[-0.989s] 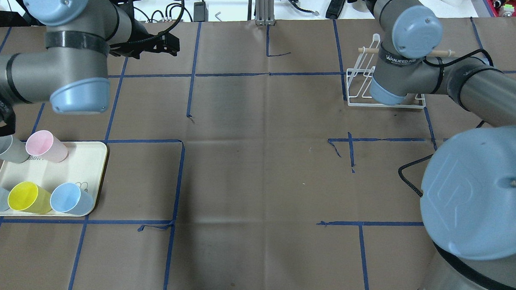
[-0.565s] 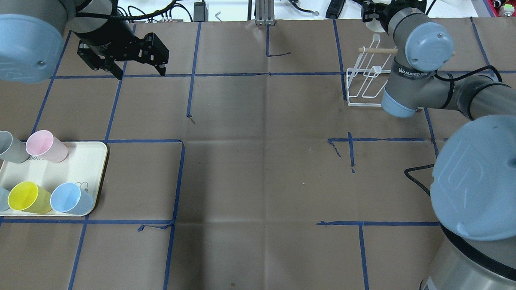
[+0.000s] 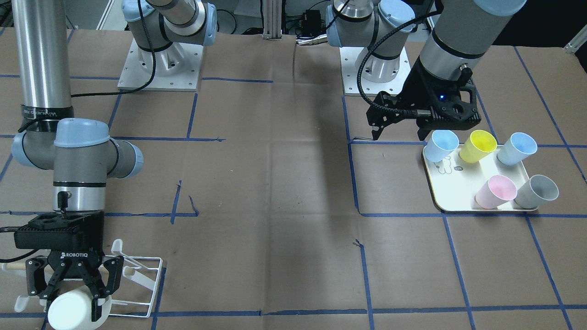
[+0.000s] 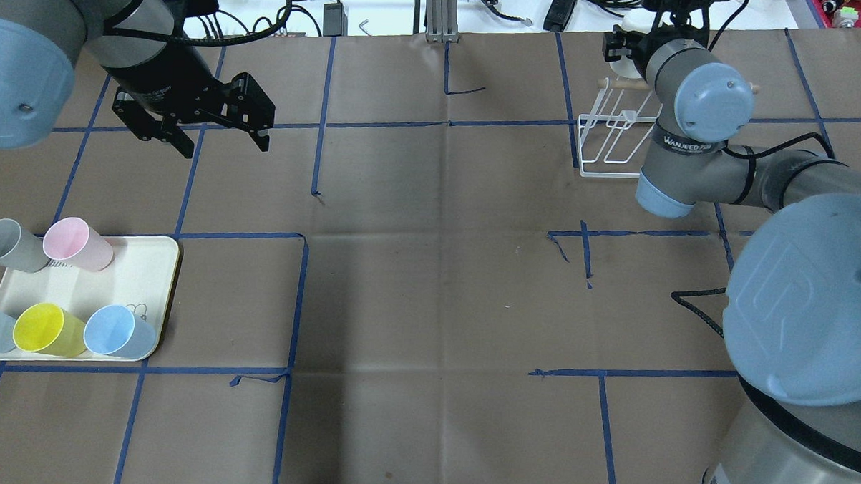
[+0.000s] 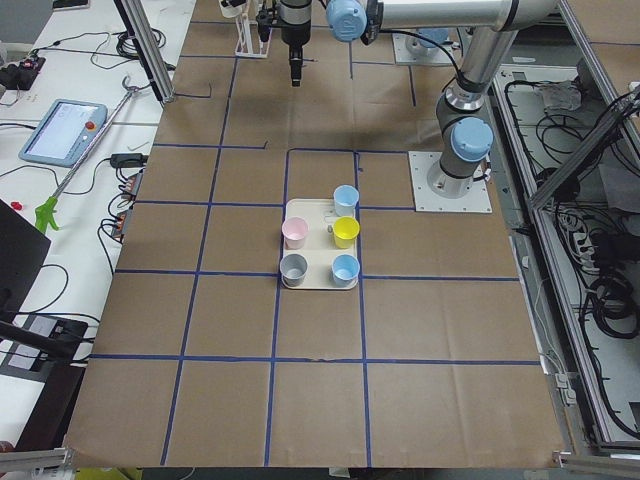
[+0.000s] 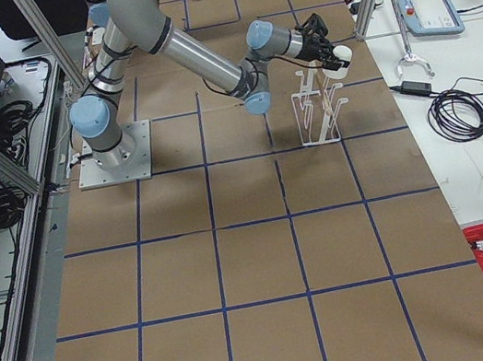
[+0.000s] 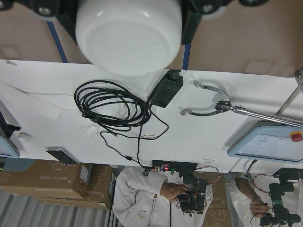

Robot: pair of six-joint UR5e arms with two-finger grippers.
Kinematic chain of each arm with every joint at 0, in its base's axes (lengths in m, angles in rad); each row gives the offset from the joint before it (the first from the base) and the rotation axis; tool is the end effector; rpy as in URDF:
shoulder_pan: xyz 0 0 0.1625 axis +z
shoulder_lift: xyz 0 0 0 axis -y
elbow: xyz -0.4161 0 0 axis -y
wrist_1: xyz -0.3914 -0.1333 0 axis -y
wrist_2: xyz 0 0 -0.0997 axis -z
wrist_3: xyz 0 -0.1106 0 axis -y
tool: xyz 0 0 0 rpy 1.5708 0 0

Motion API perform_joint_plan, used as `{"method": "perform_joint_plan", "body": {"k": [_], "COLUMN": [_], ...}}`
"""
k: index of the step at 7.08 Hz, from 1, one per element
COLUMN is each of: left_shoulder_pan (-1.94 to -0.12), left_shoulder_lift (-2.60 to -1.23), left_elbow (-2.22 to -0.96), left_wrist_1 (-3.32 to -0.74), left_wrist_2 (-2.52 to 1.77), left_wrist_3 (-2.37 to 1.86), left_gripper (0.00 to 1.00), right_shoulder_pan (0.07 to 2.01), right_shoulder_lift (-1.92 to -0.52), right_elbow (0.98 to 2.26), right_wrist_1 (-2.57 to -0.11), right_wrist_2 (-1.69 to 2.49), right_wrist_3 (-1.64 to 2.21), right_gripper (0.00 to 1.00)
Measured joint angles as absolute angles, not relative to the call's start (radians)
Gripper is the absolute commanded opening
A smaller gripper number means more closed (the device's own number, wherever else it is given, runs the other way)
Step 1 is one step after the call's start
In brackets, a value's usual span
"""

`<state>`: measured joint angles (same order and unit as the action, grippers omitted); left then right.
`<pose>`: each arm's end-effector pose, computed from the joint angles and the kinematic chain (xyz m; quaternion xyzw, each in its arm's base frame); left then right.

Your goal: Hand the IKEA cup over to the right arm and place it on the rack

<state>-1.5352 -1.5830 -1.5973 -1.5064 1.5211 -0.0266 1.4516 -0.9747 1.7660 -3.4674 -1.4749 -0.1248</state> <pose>-0.1210 -0.5033 0.4556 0.0308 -0.9991 0.0130 0.0248 0.0654 -0.6643 0.2681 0.0275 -0.8501 0.5254 0.0233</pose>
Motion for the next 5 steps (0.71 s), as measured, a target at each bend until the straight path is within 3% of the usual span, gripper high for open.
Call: {"method": "perform_joint_plan", "body": {"k": [5], "left_shoulder_pan": [-1.543], "left_shoulder_lift": [-1.565], "left_elbow": [-1.623], "left_wrist_1": [-1.493], "left_wrist_2": [1.592], "left_wrist_3": [-0.045], "left_gripper": [1.0], "right_shoulder_pan": [1.454], "right_shoulder_lift": [-0.974], "right_elbow": [1.773], "right_wrist_1": [-3.525], "right_wrist_2": [-1.466], "right_wrist_3": [-0.125], "right_gripper": [1.0]}}
